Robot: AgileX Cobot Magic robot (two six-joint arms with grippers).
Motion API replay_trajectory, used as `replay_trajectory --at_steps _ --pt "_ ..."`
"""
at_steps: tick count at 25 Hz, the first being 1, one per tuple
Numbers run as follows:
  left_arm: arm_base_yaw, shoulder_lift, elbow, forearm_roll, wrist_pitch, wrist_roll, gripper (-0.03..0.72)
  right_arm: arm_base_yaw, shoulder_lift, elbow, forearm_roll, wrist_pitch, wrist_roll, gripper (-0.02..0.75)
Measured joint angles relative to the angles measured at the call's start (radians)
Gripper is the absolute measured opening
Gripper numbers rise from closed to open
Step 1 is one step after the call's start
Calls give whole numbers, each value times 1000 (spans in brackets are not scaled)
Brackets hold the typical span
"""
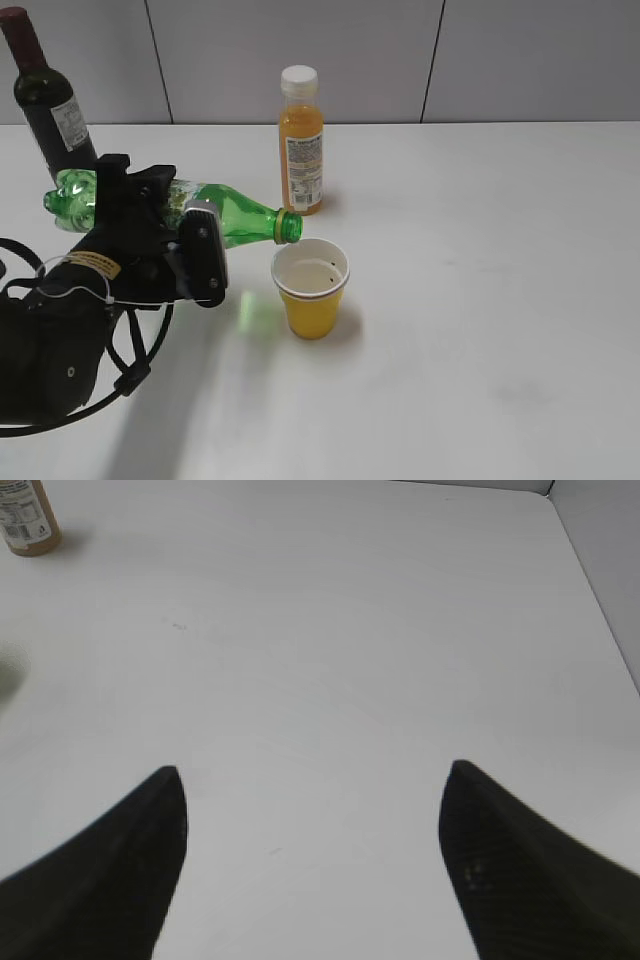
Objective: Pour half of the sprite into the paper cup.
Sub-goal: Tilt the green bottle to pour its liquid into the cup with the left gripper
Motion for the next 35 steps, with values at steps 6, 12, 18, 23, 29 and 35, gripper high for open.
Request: replay_trajectory --at_steps 6,12,18,23,29,35 --pt "0 0 0 0 0 15 453 0 0 0 0 0 0 592" --pt "0 0 0 0 0 30 453 0 0 0 0 0 0 592" --pt "0 0 0 0 0 53 453 0 0 0 0 0 0 593" --pt "0 0 0 -3 0 65 453 0 0 0 0 0 0 593" --pt "0 0 0 -4 0 68 453 0 0 0 0 0 0 593" --pt "0 0 0 -5 0 68 453 0 0 0 0 0 0 593"
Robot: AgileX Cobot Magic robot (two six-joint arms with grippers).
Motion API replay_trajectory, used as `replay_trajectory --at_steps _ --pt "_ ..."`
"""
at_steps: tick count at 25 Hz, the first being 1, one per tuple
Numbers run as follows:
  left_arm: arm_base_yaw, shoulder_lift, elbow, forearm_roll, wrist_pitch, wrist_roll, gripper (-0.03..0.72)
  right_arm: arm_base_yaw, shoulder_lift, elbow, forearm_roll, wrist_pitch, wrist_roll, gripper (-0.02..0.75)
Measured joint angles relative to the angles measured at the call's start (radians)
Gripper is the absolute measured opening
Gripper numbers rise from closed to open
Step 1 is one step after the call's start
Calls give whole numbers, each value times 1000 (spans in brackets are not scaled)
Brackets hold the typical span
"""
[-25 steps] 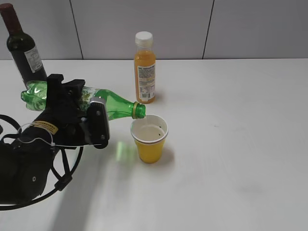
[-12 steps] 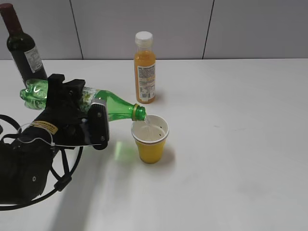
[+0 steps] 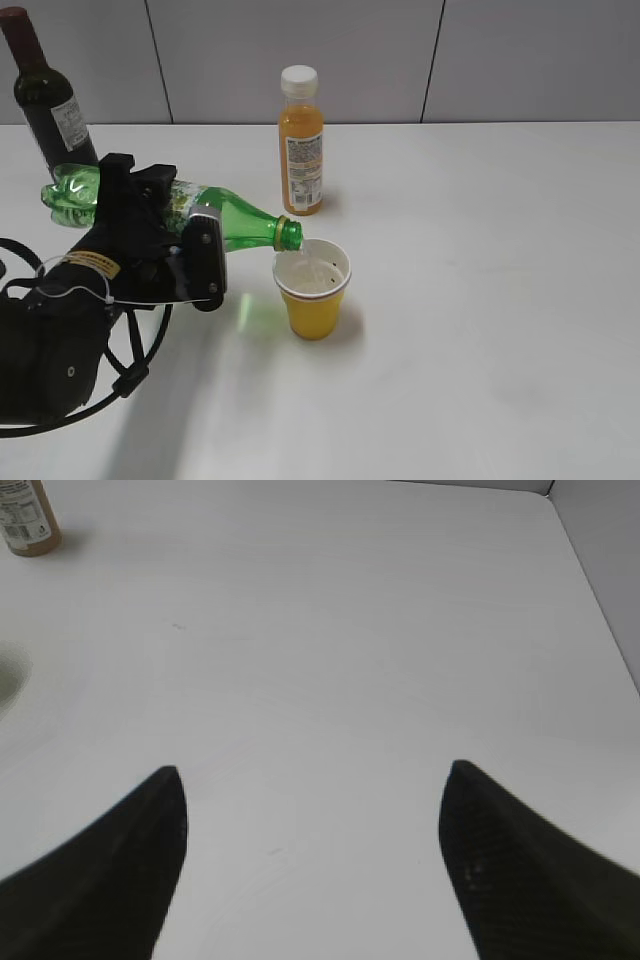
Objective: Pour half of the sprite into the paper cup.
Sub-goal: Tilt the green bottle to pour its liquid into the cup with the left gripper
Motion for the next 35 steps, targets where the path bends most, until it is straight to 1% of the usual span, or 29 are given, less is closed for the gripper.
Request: replay_trajectory --at_steps 9,15,23,35 --pt "0 0 0 -9 -4 1 453 0 0 0 0 0 0 593" --pt "0 0 0 -47 -6 2 453 0 0 0 0 0 0 593" --pt "0 0 0 -49 -6 4 453 0 0 0 0 0 0 593" --pt "0 0 0 -48 -7 36 453 0 0 0 0 0 0 593"
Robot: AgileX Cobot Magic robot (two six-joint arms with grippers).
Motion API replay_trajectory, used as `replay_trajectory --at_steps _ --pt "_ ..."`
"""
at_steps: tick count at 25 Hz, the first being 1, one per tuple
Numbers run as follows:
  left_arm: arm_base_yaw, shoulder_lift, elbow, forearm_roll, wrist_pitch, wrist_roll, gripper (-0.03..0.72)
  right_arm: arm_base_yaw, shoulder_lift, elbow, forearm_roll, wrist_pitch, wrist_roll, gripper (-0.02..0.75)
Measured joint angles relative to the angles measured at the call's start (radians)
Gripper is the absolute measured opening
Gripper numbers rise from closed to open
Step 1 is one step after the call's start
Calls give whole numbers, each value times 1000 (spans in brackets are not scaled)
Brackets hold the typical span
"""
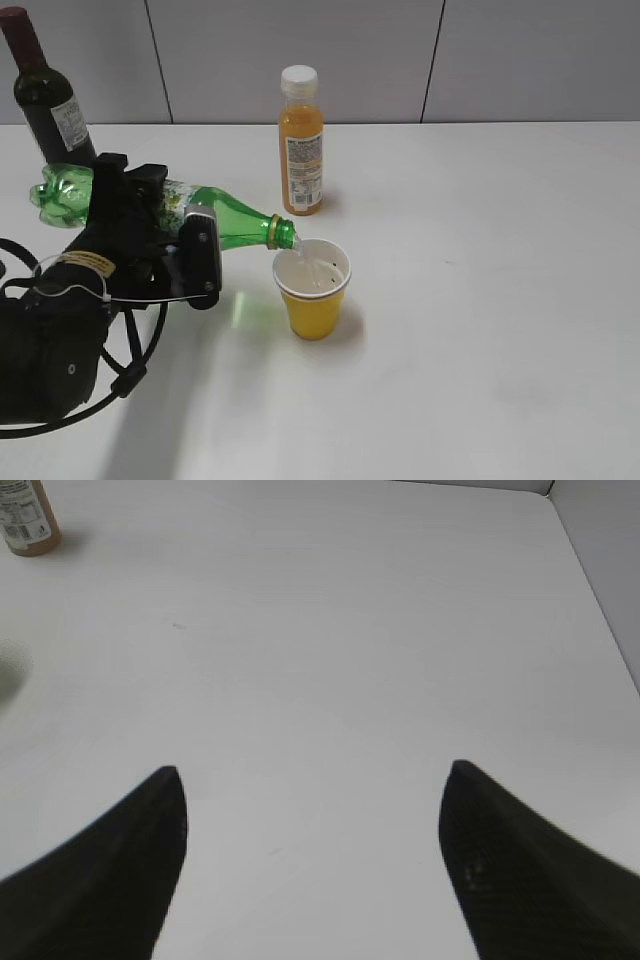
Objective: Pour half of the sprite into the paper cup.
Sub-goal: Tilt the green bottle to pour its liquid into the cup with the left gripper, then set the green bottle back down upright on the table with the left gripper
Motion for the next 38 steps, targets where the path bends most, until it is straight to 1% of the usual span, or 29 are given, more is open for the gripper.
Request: replay_trajectory --at_steps 3,7,10,14,17,20,24,28,35,38 --pt "0 0 0 16 0 -27 453 0 0 0 0 0 0 593" --pt "0 0 0 57 0 -132 453 0 0 0 0 0 0 593" --pt "0 0 0 70 0 -242 453 0 0 0 0 0 0 593" --pt "0 0 0 72 0 -441 453 0 0 0 0 0 0 593" --pt "6 0 0 73 0 -644 453 0 0 0 0 0 0 593" --pt "28 0 0 79 0 -856 453 0 0 0 0 0 0 593" --pt "80 0 0 98 0 -1077 453 0 0 0 0 0 0 593" --pt "143 0 0 179 0 -1231 453 0 0 0 0 0 0 592" --pt "257 0 0 423 0 -1522 453 0 0 0 0 0 0 592" --pt "308 0 -7 512 0 -1622 453 0 0 0 0 0 0 592"
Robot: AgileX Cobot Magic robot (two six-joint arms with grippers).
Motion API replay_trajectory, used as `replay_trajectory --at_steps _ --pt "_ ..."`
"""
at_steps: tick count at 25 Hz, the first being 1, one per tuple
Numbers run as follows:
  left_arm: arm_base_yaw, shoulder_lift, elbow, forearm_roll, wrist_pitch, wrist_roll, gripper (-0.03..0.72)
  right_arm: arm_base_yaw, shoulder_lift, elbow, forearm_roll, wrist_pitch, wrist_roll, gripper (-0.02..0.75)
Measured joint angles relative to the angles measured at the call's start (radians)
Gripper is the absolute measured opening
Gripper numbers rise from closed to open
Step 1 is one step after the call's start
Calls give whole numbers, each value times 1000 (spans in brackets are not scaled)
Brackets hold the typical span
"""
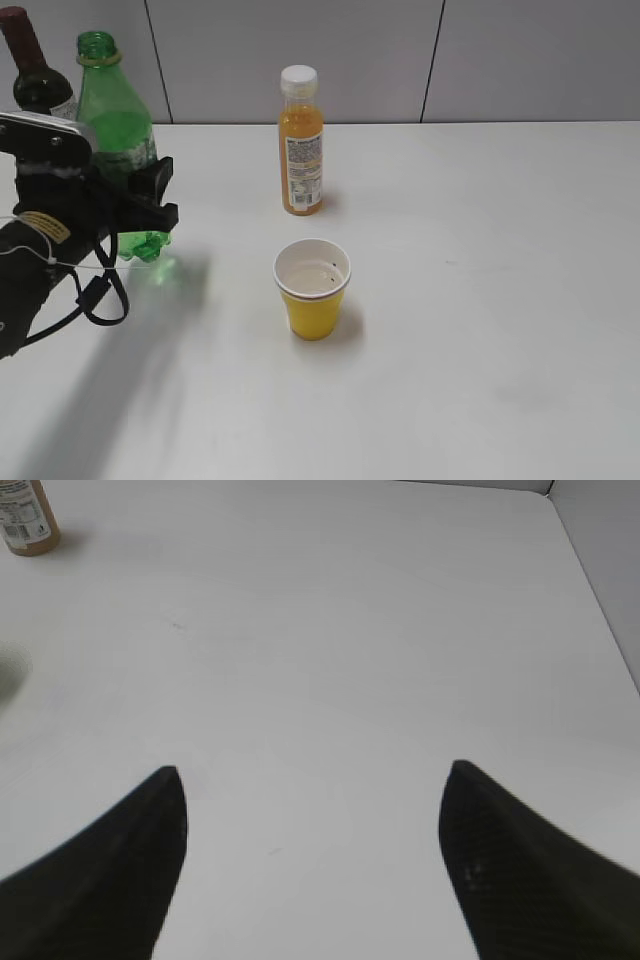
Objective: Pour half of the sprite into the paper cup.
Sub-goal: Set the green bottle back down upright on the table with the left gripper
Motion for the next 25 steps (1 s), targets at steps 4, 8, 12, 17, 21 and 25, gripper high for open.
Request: replay_trajectory --at_steps 4,8,12,17,21,25 --pt "57 1 -32 33 0 -72 453 0 0 0 0 0 0 593" --pt "101 2 -78 70 0 -97 453 0 0 0 0 0 0 593" --pt "111 32 -136 100 -7 -117 453 0 0 0 0 0 0 592" --pt "111 97 -191 130 -7 -121 453 0 0 0 0 0 0 592" --pt "111 143 -207 136 -6 -123 453 0 0 0 0 0 0 592" --pt "111 177 -209 138 -6 -124 453 0 0 0 0 0 0 592"
